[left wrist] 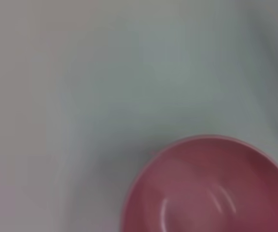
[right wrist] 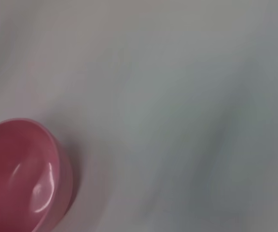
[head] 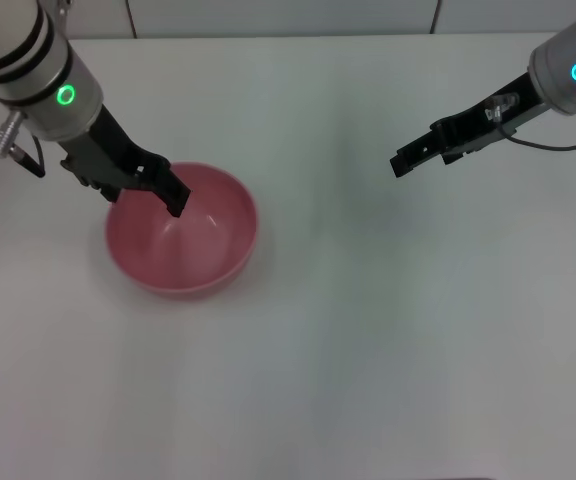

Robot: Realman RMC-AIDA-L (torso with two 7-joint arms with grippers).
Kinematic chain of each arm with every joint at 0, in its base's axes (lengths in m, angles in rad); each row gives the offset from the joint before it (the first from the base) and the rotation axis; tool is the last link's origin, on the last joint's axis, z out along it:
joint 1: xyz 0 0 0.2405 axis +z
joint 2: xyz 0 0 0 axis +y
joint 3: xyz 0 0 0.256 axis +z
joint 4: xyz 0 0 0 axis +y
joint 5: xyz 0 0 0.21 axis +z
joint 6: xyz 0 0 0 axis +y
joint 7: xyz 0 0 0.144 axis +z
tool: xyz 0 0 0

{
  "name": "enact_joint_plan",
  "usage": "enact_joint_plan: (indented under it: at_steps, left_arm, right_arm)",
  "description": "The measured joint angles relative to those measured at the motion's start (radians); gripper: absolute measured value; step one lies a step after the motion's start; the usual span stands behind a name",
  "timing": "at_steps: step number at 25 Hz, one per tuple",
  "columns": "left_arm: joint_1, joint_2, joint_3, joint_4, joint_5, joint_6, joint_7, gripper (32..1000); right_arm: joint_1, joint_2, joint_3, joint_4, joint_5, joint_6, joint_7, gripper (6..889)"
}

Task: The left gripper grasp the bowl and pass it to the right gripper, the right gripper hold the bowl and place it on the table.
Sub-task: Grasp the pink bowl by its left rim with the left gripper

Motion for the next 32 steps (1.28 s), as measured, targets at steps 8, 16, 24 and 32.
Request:
enact_joint_plan:
  at_steps: [8,16,24,32]
  left_arm:
    - [0.004,0.0091,-0.014,-0.043,0.038,0.039,0.001,862]
    - [-0.002,0.0116,-0.033,-0.094,0.069,0.082,0.01,862]
    - [-0.011,0.0122,-0.033,-0.154,0.07,0.128,0.019,863]
    - [-0.03,0.0219,-0.033,-0.247,0.069,0.185,0.023,862]
  right_arm:
    - [-0.003,0.0,0.0,0.0,0.0,-0.001,0.002,849]
    - [-0.003,0.0,0.0,0.0,0.0,-0.001,0.002,849]
    - [-0.003,0.003,0.0,0.0,0.0,-0.002,0.001,849]
    - [-0.004,0.003,0.0,0.0,0.0,-0.006,0.001,849]
